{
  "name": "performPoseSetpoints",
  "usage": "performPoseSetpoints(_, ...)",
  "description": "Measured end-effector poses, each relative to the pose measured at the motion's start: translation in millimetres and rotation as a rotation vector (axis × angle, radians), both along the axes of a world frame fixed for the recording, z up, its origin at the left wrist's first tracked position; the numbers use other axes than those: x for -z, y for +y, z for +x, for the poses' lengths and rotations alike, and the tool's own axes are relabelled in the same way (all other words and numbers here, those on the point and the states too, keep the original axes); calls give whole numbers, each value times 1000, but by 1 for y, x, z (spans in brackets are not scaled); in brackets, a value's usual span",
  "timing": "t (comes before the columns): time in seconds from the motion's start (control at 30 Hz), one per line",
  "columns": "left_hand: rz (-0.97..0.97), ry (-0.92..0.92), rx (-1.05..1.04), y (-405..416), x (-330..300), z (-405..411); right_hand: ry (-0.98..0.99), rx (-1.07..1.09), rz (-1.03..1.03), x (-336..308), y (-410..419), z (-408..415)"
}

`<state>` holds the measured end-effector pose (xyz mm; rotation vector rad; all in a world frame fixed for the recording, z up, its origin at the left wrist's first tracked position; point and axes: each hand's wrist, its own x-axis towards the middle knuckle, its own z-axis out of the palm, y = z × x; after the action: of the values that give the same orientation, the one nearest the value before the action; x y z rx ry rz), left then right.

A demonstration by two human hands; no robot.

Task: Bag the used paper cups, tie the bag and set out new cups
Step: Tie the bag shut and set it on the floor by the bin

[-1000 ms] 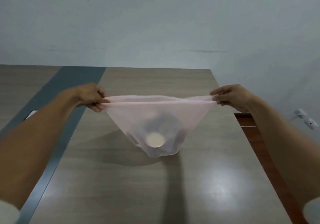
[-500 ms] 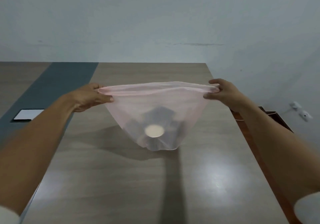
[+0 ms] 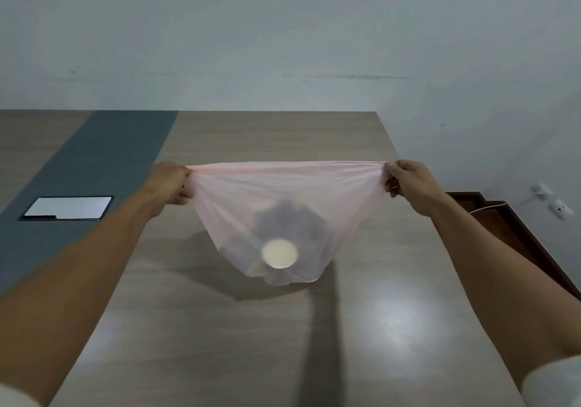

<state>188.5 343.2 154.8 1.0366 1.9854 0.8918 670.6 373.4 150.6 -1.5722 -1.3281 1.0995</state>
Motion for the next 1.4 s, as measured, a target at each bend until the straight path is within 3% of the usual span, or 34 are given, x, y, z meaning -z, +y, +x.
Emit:
performPoseSetpoints(0.1,292,457,-47,-2,6,31,16,22,-18,4,2,-3)
performPoseSetpoints(0.2,532,688,436,-4,7,78,20,27,-18,4,3,-6)
performPoseSetpoints(0.27,490,782,709,2,14,109,25,20,-16,5,3,-5)
performPoseSetpoints(0.33,355,845,793,13,25,132,34,10,-14,6,4,-2)
performPoseSetpoints(0.43,183,856,728,27,35,146,39,12,-16,8,3,2)
performPoseSetpoints(0.53,256,727,640,33,37,140,-50,54,-51,13,2,9)
performPoseSetpoints(0.63,296,631,620,33,32,130,-520,111,-56,25,-2,-4)
performPoseSetpoints(0.7,254,610,638,33,27,128,-839,214,212,35,-12,-33)
performPoseSetpoints(0.8,175,595,644,32,17,130,-900,-69,694,48,-31,-102)
performPoseSetpoints(0.87,125,580,647,28,14,129,-941,-249,754,59,-42,-140)
performPoseSetpoints(0.97,144,720,625,14,16,126,-921,-287,665,62,-42,-164)
performPoseSetpoints(1.1,455,1059,739,-17,39,127,-706,-394,266,49,-27,-168)
performPoseSetpoints(1.2,346,1079,822,-30,53,136,-471,-384,-13,41,-23,-166)
performPoseSetpoints(1.23,302,1003,769,-30,57,138,-545,-373,56,42,-27,-165)
performPoseSetpoints(1.3,217,765,663,-25,61,137,-836,-305,382,61,-39,-160)
performPoseSetpoints(1.4,68,606,712,-16,65,138,-1057,-307,690,93,-69,-159)
